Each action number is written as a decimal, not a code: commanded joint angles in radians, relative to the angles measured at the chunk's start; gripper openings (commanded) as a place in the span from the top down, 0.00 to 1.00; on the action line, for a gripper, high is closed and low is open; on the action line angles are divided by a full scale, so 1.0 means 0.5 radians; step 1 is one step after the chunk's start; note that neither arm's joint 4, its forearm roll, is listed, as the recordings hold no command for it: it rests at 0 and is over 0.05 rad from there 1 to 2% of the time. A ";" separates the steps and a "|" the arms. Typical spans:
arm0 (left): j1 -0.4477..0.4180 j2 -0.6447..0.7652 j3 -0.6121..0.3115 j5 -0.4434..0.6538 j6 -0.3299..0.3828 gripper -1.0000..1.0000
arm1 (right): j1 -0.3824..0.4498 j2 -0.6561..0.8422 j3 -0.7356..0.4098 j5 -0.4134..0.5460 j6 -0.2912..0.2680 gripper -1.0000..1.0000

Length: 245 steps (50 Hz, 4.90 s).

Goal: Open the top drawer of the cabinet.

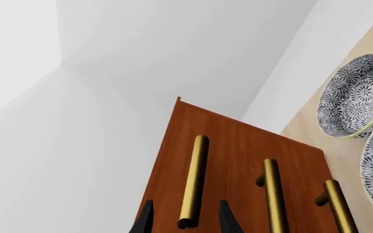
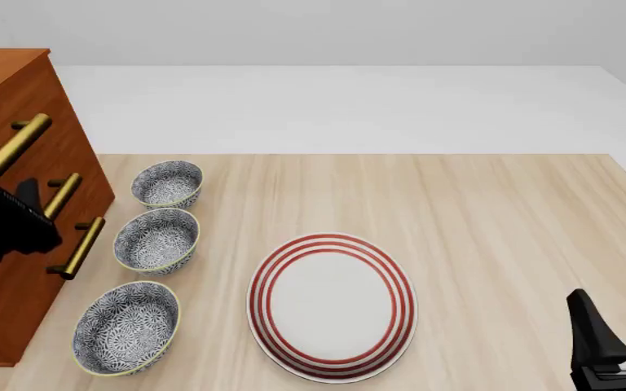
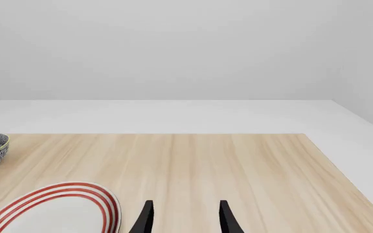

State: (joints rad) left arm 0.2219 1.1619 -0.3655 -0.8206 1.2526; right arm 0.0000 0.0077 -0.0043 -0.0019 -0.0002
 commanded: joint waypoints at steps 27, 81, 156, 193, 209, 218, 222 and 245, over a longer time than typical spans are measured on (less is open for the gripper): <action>0.019 0.085 -0.074 0.005 0.025 0.00 | 0.000 0.000 0.000 0.000 0.000 0.00; -0.039 -0.211 -0.167 0.395 0.119 1.00 | 0.000 0.000 0.000 0.000 0.000 0.00; -0.196 -0.249 0.001 0.406 0.227 1.00 | 0.000 0.000 0.000 0.000 0.000 0.00; -0.267 -0.275 0.023 0.434 0.252 1.00 | 0.000 0.000 0.000 0.000 0.000 0.00; -0.294 -0.290 0.035 0.431 0.253 1.00 | 0.000 0.000 0.000 0.000 0.000 0.00; -0.314 -0.315 0.036 0.453 0.243 1.00 | 0.000 0.000 0.000 0.000 0.000 0.00; -0.317 -0.325 0.032 0.463 0.242 1.00 | 0.000 0.000 0.000 0.000 0.000 0.00; -0.350 -0.374 0.036 0.510 0.244 1.00 | 0.000 0.000 0.000 0.000 0.000 0.00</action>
State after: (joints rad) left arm 0.0420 1.0219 -0.3732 -0.5668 1.3652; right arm 0.0001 0.0077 -0.0043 -0.0019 -0.0002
